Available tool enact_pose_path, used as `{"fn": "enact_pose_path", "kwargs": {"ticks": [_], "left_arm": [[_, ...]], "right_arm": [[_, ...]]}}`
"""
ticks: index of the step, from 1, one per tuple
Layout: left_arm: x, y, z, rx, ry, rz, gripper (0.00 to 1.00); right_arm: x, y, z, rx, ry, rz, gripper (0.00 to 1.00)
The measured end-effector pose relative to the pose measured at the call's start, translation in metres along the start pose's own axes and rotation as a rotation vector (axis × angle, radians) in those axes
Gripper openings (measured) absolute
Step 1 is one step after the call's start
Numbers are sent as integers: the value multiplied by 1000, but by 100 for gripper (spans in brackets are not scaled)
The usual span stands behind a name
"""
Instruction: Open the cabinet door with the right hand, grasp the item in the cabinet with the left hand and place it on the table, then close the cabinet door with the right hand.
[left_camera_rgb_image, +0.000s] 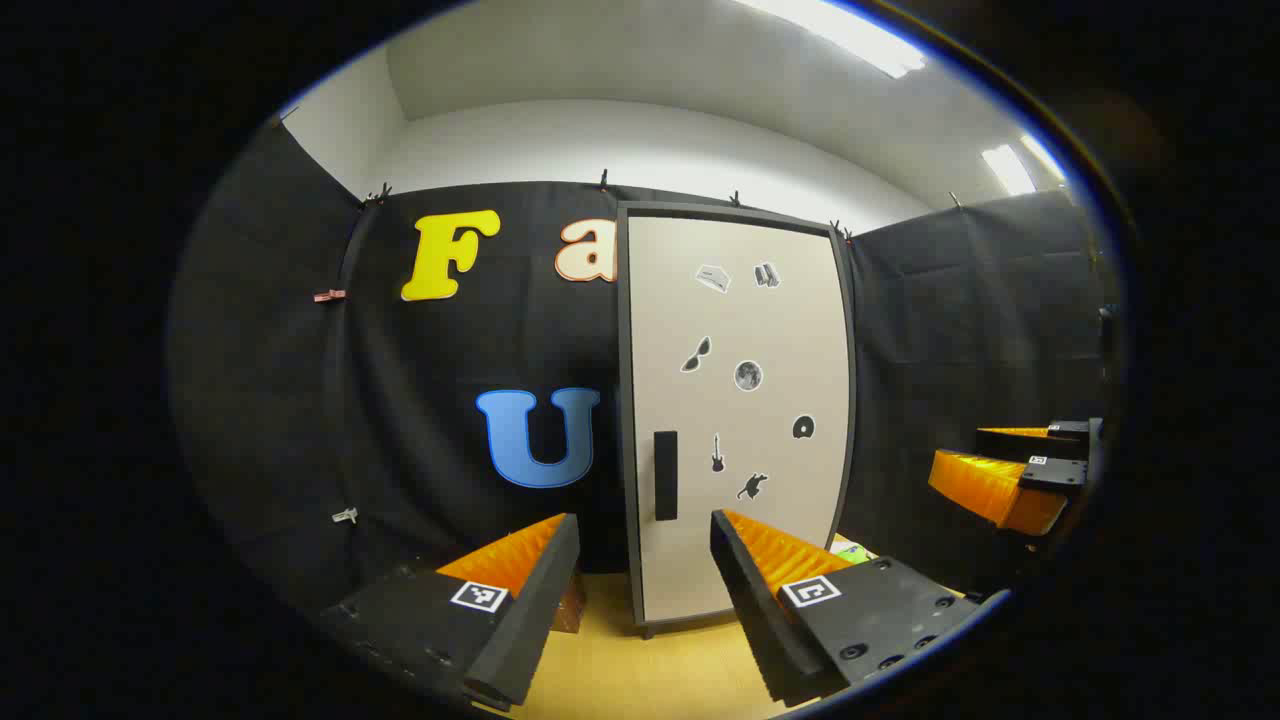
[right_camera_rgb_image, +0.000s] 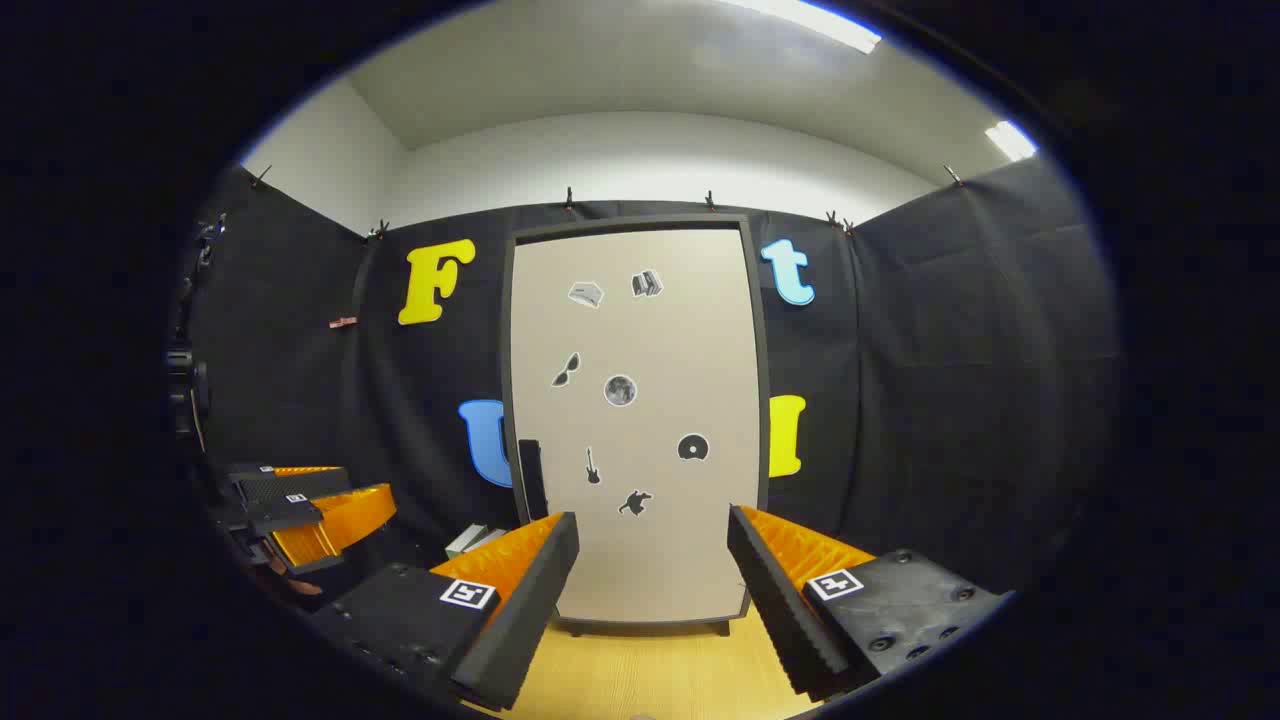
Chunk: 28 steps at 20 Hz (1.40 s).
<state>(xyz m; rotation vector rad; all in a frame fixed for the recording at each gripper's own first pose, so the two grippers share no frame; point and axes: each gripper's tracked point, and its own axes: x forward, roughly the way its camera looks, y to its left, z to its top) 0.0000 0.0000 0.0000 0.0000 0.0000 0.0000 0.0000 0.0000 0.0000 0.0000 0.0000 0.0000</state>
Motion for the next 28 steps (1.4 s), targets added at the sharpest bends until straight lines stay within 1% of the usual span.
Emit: {"fn": "enact_pose_path", "kwargs": {"ticks": [4, 12, 18, 22, 24, 25, 28], "left_arm": [[5, -5, -4, -17, 10, -22, 84], [7, -8, -3, -7, -3, -26, 84], [6, -5, -11, -40, 5, -52, 84], [6, 11, -18, -21, 17, -48, 87], [4, 21, -19, -13, 16, -44, 89], [3, 27, -22, -8, 20, -42, 93], [2, 41, -27, -5, 27, -42, 94]], "right_arm": [[0, 0, -3, -12, 16, -7, 97], [3, 0, -8, -5, 29, -3, 97], [5, 4, -12, -22, 31, -21, 97], [6, 23, -18, -6, 38, -19, 97], [8, 29, -19, -8, 34, -30, 97], [9, 34, -20, -8, 30, -32, 97], [21, 57, -23, 3, 22, -16, 97]]}}
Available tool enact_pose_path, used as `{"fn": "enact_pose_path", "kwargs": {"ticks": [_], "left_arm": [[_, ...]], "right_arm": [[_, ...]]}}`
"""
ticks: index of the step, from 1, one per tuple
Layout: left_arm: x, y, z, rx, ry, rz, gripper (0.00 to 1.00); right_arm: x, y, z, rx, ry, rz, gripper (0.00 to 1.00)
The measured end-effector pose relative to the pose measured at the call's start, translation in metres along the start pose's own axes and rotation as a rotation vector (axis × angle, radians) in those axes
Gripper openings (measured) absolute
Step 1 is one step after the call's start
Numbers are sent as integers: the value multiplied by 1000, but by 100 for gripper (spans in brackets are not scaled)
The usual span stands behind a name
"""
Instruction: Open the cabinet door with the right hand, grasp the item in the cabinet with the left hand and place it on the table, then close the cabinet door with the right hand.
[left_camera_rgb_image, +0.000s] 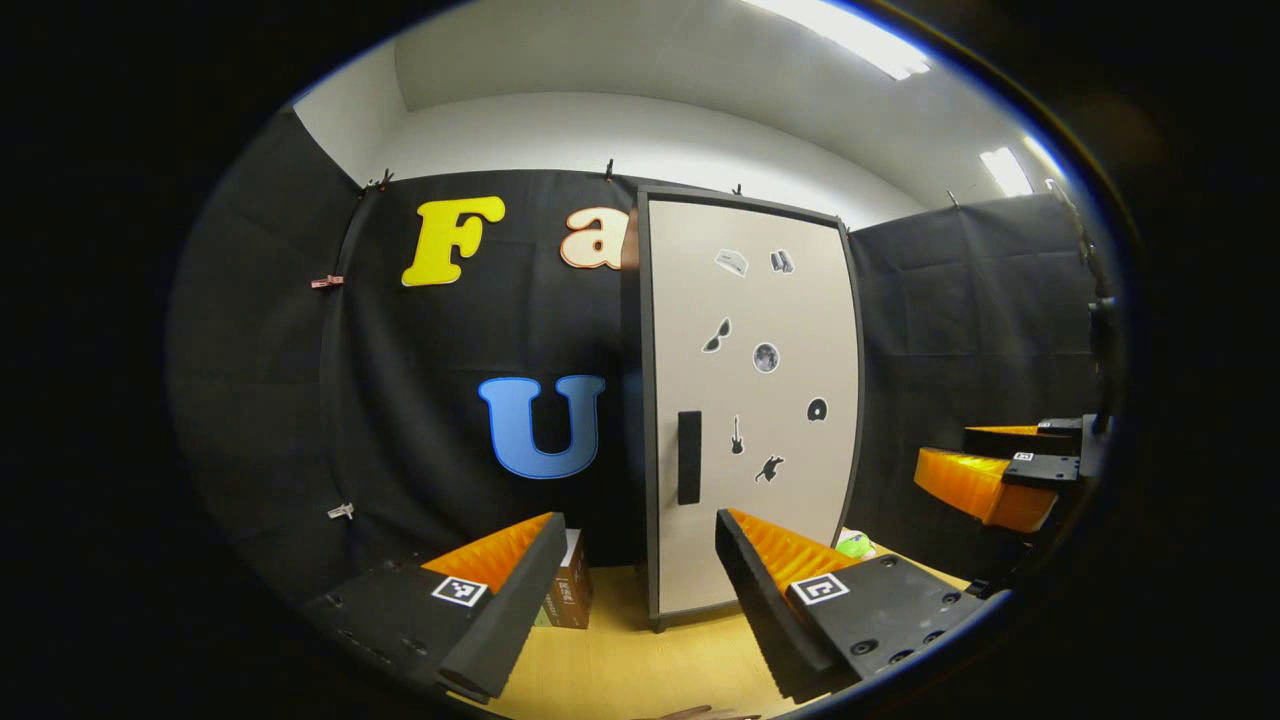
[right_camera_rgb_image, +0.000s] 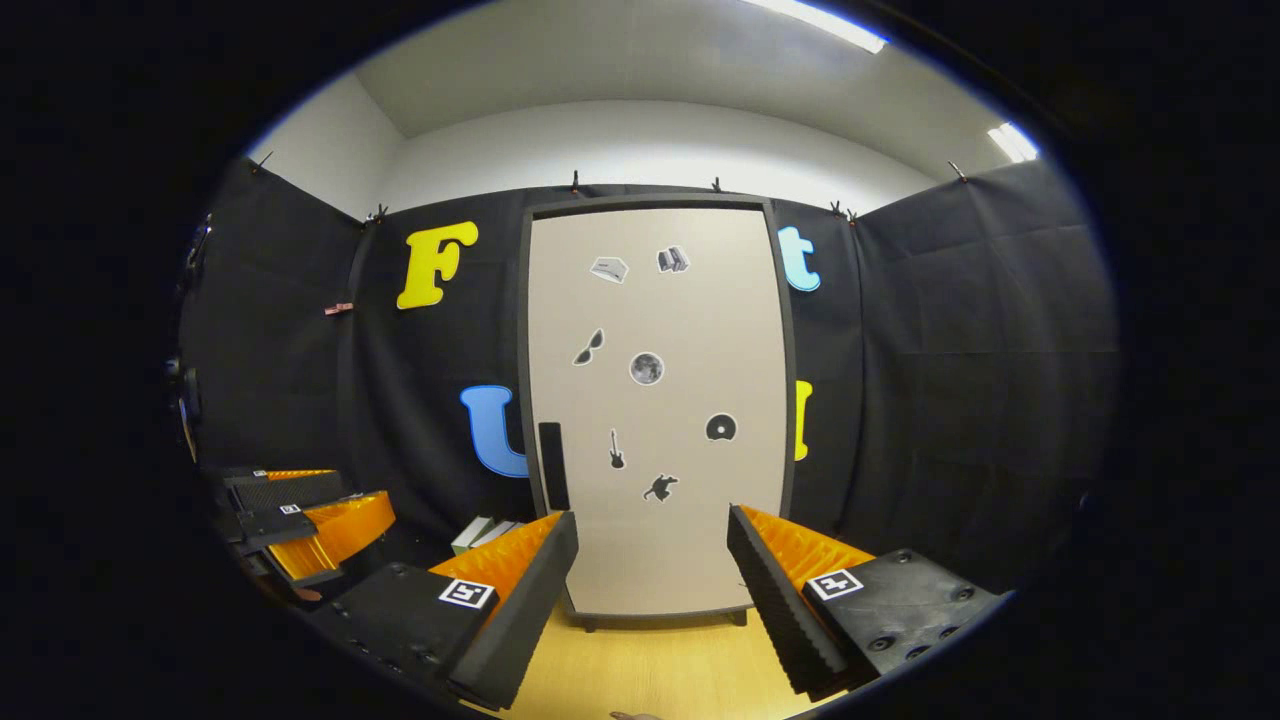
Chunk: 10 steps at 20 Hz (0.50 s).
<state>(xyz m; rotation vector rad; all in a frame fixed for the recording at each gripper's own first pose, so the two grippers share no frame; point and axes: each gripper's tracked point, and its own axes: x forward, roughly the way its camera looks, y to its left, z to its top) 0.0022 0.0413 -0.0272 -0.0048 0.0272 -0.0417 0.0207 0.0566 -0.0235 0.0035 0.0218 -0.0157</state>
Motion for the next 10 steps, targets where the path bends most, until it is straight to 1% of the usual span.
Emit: {"fn": "enact_pose_path", "kwargs": {"ticks": [3, 5, 10], "left_arm": [[2, 12, -6, -15, 8, 4, 94], [6, 15, -4, -21, 4, 7, 94], [17, 24, 0, -21, -20, 71, 94]], "right_arm": [[17, 19, -6, -20, 9, 24, 97], [32, 33, -12, -23, 19, 56, 98], [76, 55, -25, -24, 38, 138, 98]]}}
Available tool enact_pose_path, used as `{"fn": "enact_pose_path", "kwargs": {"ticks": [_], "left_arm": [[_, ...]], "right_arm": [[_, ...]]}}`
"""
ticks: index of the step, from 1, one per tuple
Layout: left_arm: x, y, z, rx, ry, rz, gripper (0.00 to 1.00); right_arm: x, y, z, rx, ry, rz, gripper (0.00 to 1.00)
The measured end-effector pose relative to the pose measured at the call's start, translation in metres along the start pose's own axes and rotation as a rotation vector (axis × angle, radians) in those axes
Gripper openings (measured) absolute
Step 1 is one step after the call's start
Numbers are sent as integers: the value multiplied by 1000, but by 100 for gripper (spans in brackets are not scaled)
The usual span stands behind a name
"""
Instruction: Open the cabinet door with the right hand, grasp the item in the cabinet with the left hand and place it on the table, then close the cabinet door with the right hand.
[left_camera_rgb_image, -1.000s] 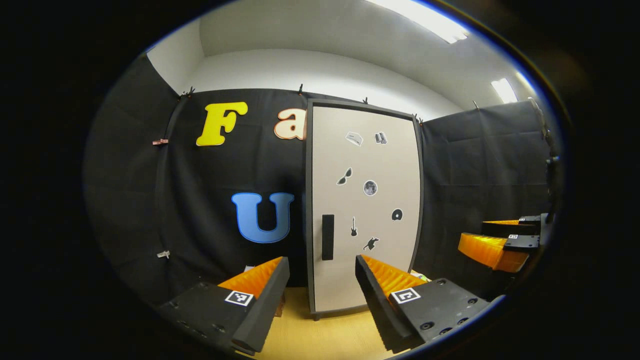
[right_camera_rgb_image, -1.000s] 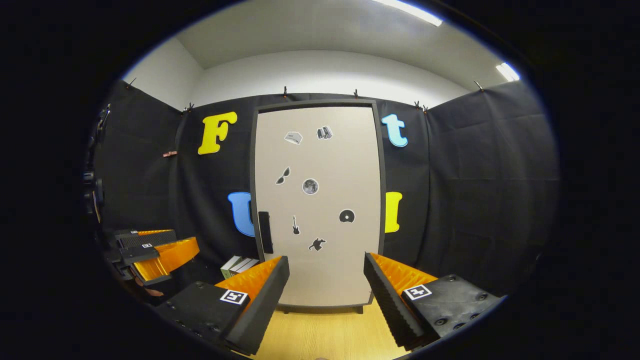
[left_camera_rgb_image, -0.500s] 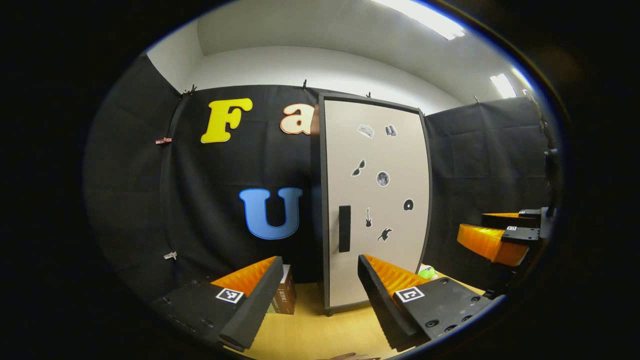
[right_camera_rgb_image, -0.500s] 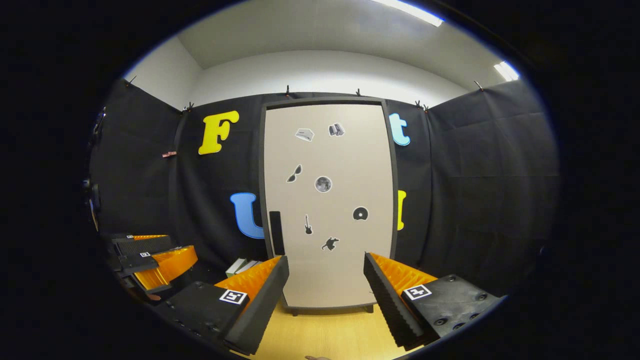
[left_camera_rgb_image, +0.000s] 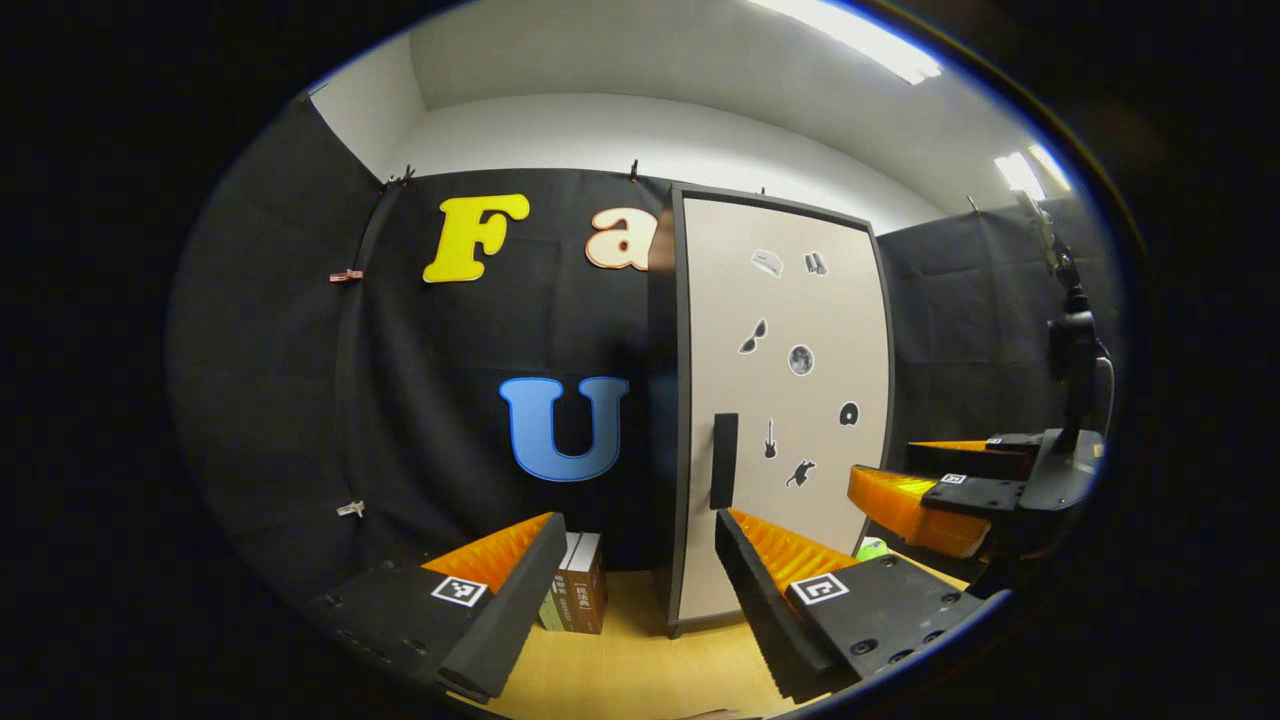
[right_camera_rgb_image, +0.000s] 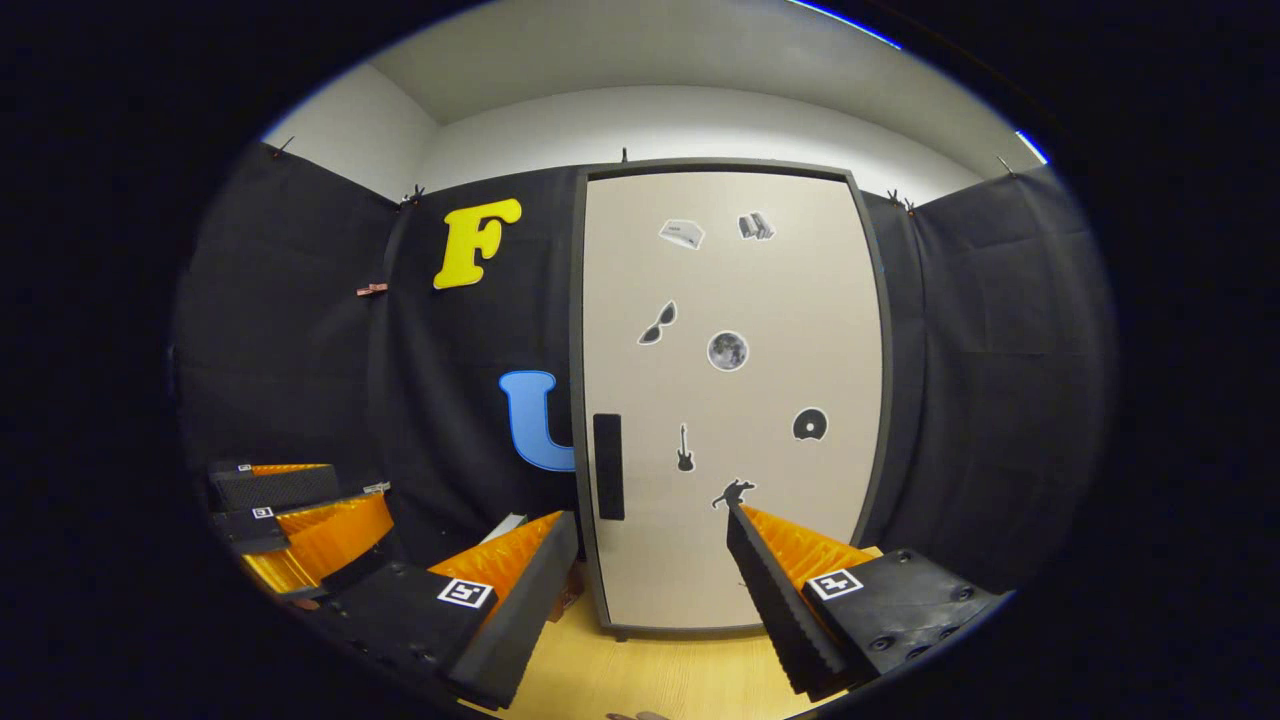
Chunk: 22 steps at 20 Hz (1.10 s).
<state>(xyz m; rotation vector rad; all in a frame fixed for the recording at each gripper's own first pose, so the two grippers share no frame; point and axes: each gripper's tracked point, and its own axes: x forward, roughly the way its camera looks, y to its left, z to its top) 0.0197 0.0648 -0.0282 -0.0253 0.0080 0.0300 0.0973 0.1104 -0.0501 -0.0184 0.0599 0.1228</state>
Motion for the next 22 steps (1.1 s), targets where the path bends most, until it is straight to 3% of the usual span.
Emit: {"fn": "enact_pose_path", "kwargs": {"ticks": [7, 14, 21, 22], "left_arm": [[7, 10, 1, -8, -14, 81, 94], [-5, 15, 0, -19, -33, 86, 94], [-14, 34, -8, -65, -24, 107, 94], [-16, 35, -10, -81, -20, 99, 95]], "right_arm": [[63, 21, -14, 25, -31, 58, 98], [119, 32, -24, 55, -57, 6, 97], [169, 40, -28, 2, -97, -53, 89], [171, 42, -30, 5, -88, -60, 82]]}}
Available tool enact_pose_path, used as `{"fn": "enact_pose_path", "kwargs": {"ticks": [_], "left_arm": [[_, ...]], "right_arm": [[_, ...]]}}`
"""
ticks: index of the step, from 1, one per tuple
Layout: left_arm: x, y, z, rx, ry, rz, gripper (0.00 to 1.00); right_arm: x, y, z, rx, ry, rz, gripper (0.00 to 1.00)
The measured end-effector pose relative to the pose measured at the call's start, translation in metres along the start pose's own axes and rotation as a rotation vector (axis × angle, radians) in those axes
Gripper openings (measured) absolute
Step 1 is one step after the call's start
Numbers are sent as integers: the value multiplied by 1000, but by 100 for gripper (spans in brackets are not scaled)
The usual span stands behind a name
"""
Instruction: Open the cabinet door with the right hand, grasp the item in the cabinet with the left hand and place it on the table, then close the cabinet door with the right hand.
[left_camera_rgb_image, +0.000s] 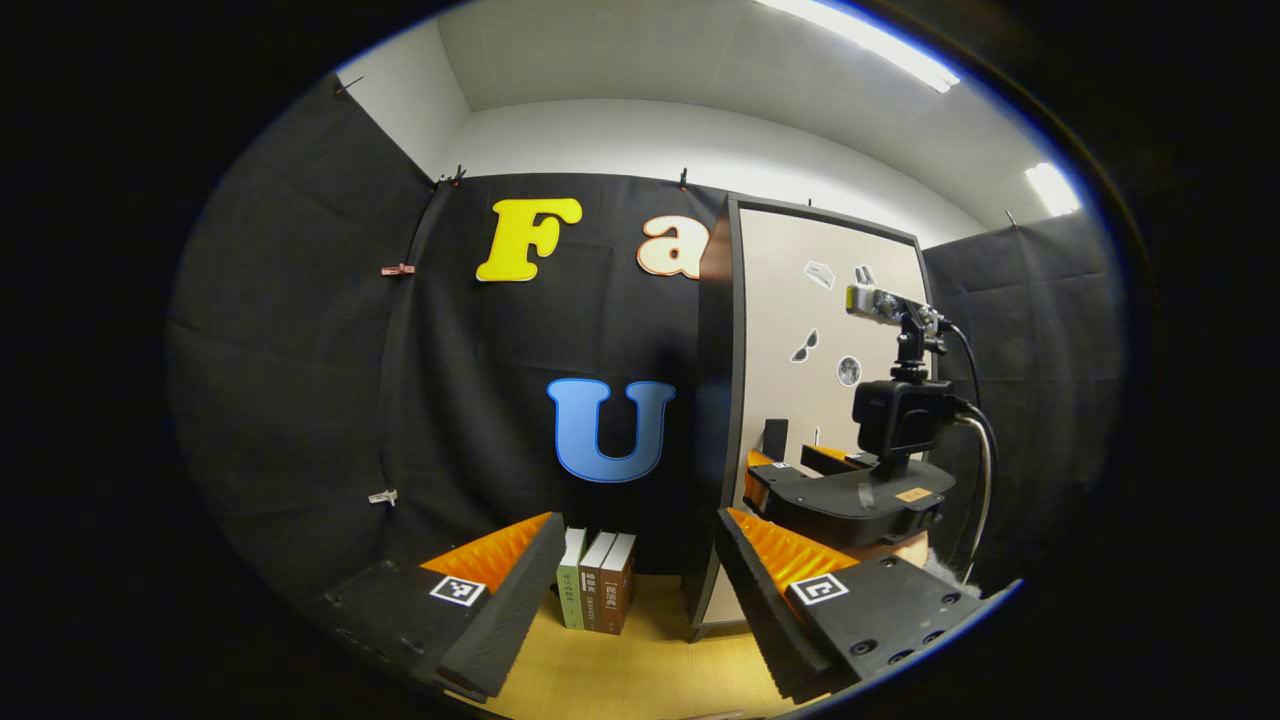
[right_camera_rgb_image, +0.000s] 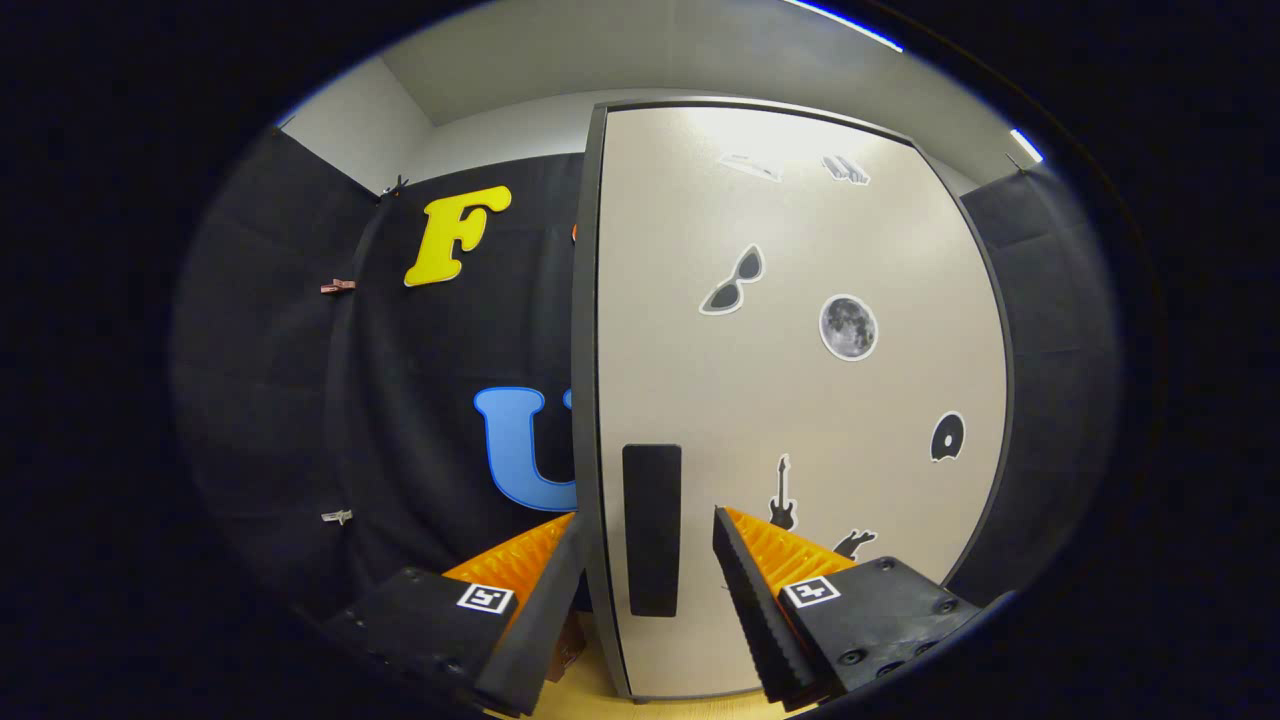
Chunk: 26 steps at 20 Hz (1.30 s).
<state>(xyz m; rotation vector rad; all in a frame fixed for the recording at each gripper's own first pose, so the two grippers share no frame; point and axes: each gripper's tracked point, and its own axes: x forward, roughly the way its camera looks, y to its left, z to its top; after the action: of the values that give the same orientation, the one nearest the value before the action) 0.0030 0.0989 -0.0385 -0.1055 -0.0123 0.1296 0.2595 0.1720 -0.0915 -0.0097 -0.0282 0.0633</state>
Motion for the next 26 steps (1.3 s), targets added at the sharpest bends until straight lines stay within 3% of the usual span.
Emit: {"fn": "enact_pose_path", "kwargs": {"ticks": [2, 5, 6, 7, 8, 10, 12, 13, 14, 17, 18, 26], "left_arm": [[-1, 6, -6, -11, 14, -3, 95], [-3, 20, -7, 12, 18, 22, 95], [-2, 24, -6, 15, 18, 29, 95], [-1, 26, -8, 15, 19, 31, 94], [1, 27, -9, 13, 23, 28, 95], [1, 30, -12, 16, 37, 27, 94], [-1, 34, -15, 20, 44, 32, 95], [-1, 36, -16, 17, 46, 34, 95], [-3, 39, -16, 11, 47, 37, 94], [-10, 48, -17, -2, 45, 47, 95], [-13, 51, -16, -4, 44, 48, 95], [-37, 48, -15, 46, 14, 21, 94]], "right_arm": [[11, -3, -7, 2, 16, -34, 76], [25, -1, -20, 3, 42, -42, 75], [27, -10, -18, -15, 37, -89, 72], [31, -8, -19, -12, 30, -73, 48], [30, -6, -18, -14, 28, -79, 44], [26, -11, -21, -26, 40, -105, 48], [30, -12, -21, -27, 37, -110, 33], [32, -12, -22, -29, 32, -117, 33], [33, -12, -22, -33, 40, -121, 24], [32, -12, -22, -50, 47, -123, 24], [30, -12, -24, -63, 58, -120, 10], [-10, -12, -15, -53, 58, -72, 10]]}}
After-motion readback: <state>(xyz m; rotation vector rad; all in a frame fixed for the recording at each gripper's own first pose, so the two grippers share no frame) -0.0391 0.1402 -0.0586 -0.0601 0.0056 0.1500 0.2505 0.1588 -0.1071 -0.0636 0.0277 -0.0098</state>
